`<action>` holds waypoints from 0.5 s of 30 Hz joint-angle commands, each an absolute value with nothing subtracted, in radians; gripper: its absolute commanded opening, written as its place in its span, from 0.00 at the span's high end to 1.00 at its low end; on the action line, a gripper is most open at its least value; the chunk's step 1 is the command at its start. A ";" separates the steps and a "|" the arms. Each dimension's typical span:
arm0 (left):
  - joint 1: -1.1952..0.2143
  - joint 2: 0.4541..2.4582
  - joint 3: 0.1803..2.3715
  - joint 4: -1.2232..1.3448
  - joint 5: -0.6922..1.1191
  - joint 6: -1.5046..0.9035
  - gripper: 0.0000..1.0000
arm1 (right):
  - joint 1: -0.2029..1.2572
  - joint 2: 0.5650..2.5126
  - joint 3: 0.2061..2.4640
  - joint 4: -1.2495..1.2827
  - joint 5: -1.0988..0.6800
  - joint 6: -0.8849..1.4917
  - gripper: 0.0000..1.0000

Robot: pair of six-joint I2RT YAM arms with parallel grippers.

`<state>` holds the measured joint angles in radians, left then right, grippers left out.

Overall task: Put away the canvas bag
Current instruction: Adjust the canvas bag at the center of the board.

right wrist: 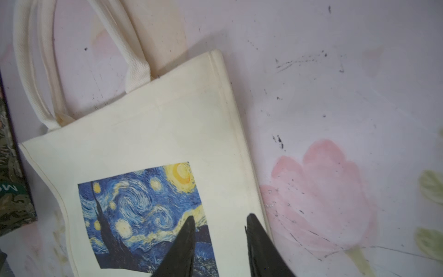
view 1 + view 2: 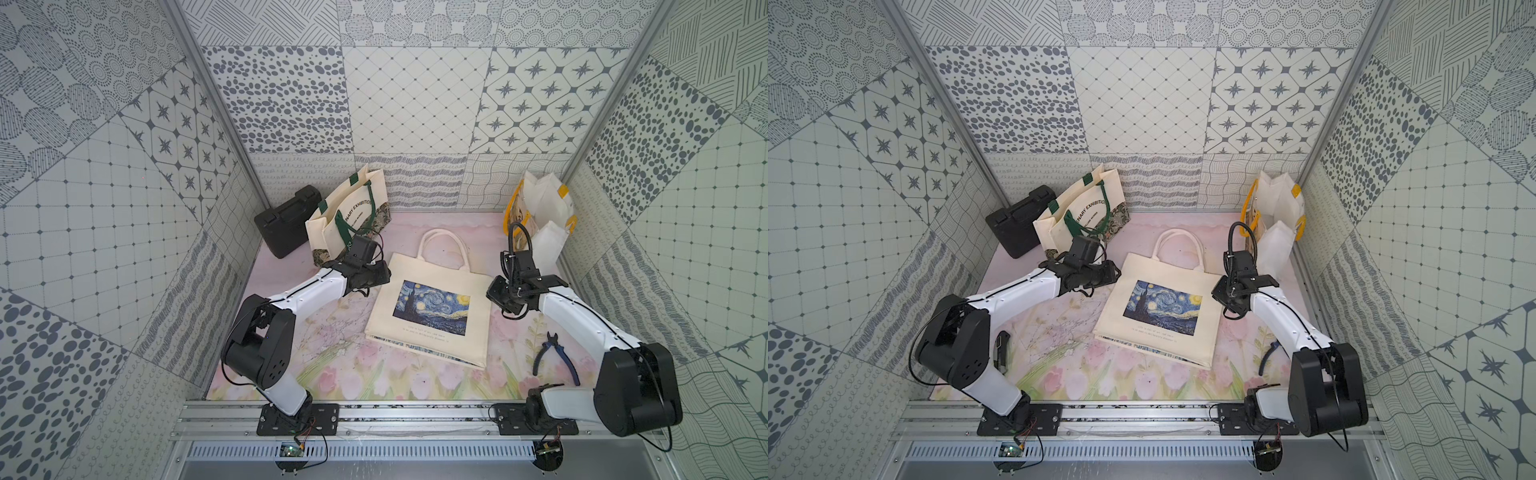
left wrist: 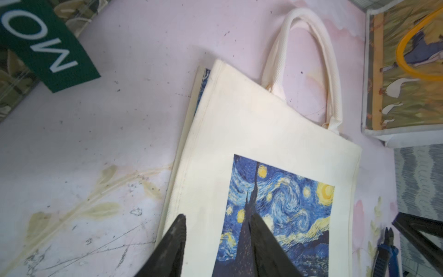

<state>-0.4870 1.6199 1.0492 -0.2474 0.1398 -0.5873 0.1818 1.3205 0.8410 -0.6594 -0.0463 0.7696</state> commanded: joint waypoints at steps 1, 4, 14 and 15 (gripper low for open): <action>-0.480 1.599 0.961 -0.349 0.130 -0.479 0.54 | 0.181 1.329 0.780 -0.693 -0.096 0.723 0.59; -0.478 1.606 0.904 -0.269 0.131 -0.504 0.54 | 0.180 1.373 0.752 -0.647 -0.142 0.732 0.59; -0.476 1.629 0.860 -0.181 0.203 -0.591 0.54 | 0.179 1.465 0.714 -0.536 -0.206 0.769 0.60; -0.476 1.631 0.855 -0.174 0.205 -0.598 0.54 | 0.180 1.474 0.713 -0.531 -0.213 0.770 0.60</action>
<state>-0.4812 1.6260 0.8757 -0.2459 0.1616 -0.5606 0.1818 1.4467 0.7235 -0.5903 -0.1822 0.7551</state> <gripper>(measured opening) 0.460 0.403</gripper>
